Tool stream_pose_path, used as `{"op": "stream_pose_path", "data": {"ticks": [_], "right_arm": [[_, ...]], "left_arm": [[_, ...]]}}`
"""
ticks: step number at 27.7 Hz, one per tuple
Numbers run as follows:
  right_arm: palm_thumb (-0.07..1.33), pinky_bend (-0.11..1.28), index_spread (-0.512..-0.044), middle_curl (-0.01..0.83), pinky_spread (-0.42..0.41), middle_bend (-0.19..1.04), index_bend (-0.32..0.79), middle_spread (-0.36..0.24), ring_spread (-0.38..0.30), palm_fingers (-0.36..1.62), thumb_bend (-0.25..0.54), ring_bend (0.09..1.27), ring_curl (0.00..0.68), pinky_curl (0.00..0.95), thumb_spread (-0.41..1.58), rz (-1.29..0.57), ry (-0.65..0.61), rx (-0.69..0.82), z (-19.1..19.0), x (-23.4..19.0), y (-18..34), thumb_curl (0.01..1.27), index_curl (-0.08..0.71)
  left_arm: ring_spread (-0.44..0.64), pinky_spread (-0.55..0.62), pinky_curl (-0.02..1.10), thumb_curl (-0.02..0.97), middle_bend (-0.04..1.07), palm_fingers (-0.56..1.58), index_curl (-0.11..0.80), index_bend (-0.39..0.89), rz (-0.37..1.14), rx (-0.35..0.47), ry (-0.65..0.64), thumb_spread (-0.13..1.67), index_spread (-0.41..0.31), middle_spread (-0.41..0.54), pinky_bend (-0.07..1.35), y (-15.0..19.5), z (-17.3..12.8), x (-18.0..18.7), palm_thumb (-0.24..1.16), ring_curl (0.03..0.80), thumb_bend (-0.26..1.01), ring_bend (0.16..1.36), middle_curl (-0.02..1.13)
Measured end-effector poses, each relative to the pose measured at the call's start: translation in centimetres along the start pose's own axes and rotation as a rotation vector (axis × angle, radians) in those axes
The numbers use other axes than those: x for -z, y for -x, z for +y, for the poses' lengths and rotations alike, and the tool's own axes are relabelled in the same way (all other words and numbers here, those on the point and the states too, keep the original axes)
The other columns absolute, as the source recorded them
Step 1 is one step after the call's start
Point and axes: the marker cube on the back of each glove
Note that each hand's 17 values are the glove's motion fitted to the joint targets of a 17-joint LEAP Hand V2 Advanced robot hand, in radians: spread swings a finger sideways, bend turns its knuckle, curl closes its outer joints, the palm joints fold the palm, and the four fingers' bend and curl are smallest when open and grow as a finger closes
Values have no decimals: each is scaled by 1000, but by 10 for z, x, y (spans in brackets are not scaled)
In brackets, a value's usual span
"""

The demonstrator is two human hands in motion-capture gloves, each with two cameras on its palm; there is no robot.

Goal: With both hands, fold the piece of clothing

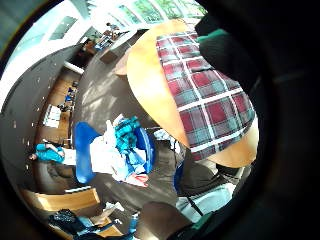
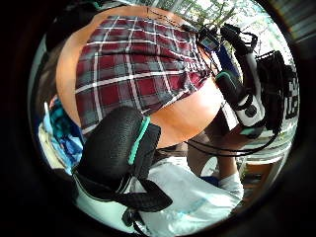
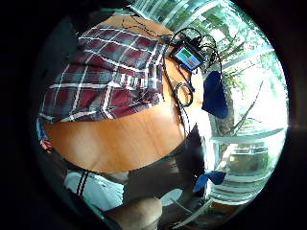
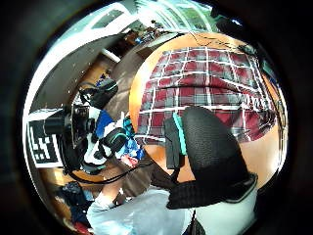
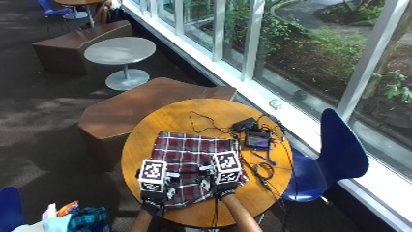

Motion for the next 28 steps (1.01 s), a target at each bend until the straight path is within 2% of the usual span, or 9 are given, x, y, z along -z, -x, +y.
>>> {"op": "stream_pose_path", "data": {"ticks": [1, 5, 11, 16, 21, 22, 24, 26, 28], "right_arm": [[315, 353, -171, 58, 115, 224, 237, -7, 43, 434, 207, 252, 46, 76, 447, -1, 1, 0, -1, -1, 0, 69, 69], [357, 366, -245, 108, 173, 217, 222, -7, 73, 392, 226, 254, 100, 144, 723, -13, 17, 9, -3, -6, -2, 108, 142], [375, 364, -302, 159, 217, 205, 185, -2, 95, 357, 214, 246, 135, 191, 974, 1, 37, 31, 10, -6, -9, 152, 197], [369, 373, -325, 192, 235, 199, 154, -2, 105, 335, 183, 247, 155, 218, 1083, 14, 41, 9, 20, -29, -42, 182, 215], [374, 392, -330, 220, 236, 197, 148, -1, 111, 333, 151, 252, 173, 243, 1134, 9, 90, -60, 19, -83, -84, 208, 227], [376, 399, -332, 224, 236, 194, 148, -1, 112, 335, 145, 252, 174, 249, 1142, 12, 107, -61, 18, -93, -90, 213, 229], [383, 401, -333, 234, 237, 193, 149, -1, 113, 331, 136, 254, 180, 257, 1154, 22, 139, -44, 17, -107, -96, 224, 235], [385, 380, -334, 243, 237, 198, 168, -1, 112, 324, 123, 247, 185, 259, 1162, 37, 165, -16, 16, -117, -98, 233, 246], [385, 332, -340, 254, 238, 206, 198, -12, 108, 309, 109, 234, 188, 252, 1167, 48, 181, 6, 14, -125, -100, 241, 264]], "left_arm": [[47, 91, 62, 42, 258, 651, 58, 194, 1, 1, 5, 437, -65, -25, 363, 0, 0, 0, 137, 79, 79, 407, 74], [68, 135, 142, 76, 232, 598, 112, 170, 19, 6, 45, 682, -94, -32, 405, 4, -3, 1, 150, 164, 71, 434, 155], [95, 174, 192, 120, 201, 556, 164, 155, 25, -4, 73, 895, -109, -30, 432, 6, -3, -1, 158, 210, 48, 446, 213], [110, 193, 221, 156, 191, 510, 183, 127, 42, -27, 129, 983, -110, -23, 459, 4, 5, -25, 184, 231, 35, 459, 243], [139, 204, 250, 189, 232, 430, 169, 59, 67, -61, 279, 997, -90, -20, 503, -3, 9, -83, 199, 246, 8, 465, 283], [153, 206, 261, 194, 158, 372, 171, 71, 84, -74, 312, 1000, -87, 20, 530, -5, 9, -94, 202, 258, 2, 495, 265], [170, 212, 278, 204, 161, 335, 173, 82, 111, -98, 361, 1000, -80, 43, 564, -8, 11, -112, 203, 265, -10, 505, 275], [187, 215, 288, 213, 155, 311, 175, 97, 123, -111, 372, 999, -73, 62, 590, -9, 14, -124, 201, 269, -18, 516, 273], [201, 218, 293, 221, 160, 302, 184, 122, 132, -110, 329, 999, -75, 74, 602, -10, 15, -132, 200, 270, -22, 518, 273]]}}
